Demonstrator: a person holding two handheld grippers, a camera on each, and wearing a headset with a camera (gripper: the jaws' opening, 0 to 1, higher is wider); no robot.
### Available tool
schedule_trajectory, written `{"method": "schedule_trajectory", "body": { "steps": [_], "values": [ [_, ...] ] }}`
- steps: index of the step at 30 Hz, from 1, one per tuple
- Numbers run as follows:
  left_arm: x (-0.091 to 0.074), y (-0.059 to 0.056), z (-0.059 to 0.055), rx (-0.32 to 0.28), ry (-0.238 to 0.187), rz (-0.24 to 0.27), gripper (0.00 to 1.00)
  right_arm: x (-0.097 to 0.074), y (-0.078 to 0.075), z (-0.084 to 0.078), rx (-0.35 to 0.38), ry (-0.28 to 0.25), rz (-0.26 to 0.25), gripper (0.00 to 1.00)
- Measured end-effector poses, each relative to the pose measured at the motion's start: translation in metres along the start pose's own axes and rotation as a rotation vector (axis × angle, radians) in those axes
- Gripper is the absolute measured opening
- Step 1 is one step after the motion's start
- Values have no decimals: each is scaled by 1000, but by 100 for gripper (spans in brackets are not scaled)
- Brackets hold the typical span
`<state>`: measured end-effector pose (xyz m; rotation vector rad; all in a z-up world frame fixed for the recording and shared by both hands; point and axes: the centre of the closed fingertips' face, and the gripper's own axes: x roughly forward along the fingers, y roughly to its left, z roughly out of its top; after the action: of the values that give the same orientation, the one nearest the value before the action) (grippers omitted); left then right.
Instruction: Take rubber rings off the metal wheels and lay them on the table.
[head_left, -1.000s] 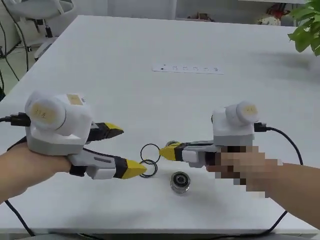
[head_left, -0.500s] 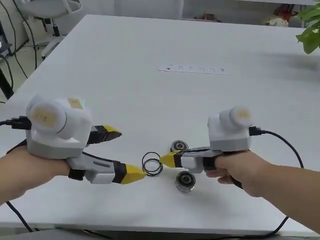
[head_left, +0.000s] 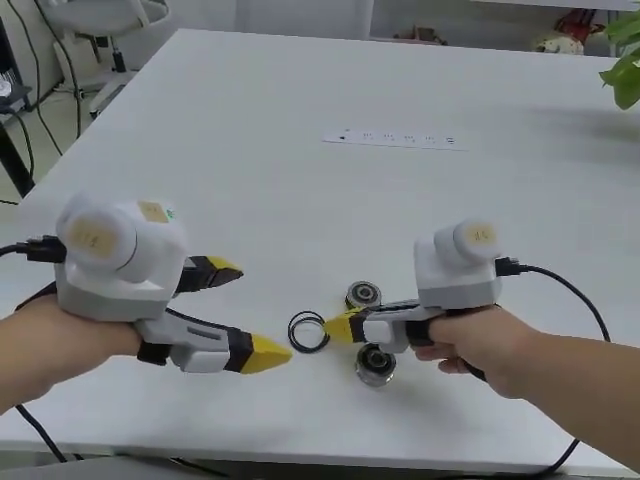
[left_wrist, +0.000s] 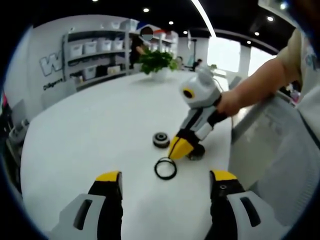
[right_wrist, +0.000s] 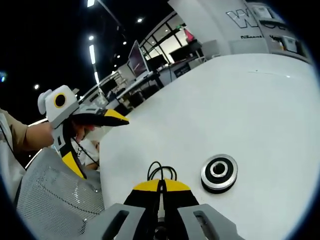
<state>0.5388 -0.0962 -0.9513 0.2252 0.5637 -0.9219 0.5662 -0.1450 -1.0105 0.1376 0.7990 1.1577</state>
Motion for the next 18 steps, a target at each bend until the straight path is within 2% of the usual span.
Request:
{"method": "schedule_trajectory", "body": {
  "steps": [8, 18],
  "values": [
    [1, -1, 1, 4, 4, -5, 72, 0, -1, -2, -3, 5, -7, 0],
    [3, -1, 0, 5, 14, -9, 72, -1, -3, -1, -20, 7, -13, 6]
  ]
}}
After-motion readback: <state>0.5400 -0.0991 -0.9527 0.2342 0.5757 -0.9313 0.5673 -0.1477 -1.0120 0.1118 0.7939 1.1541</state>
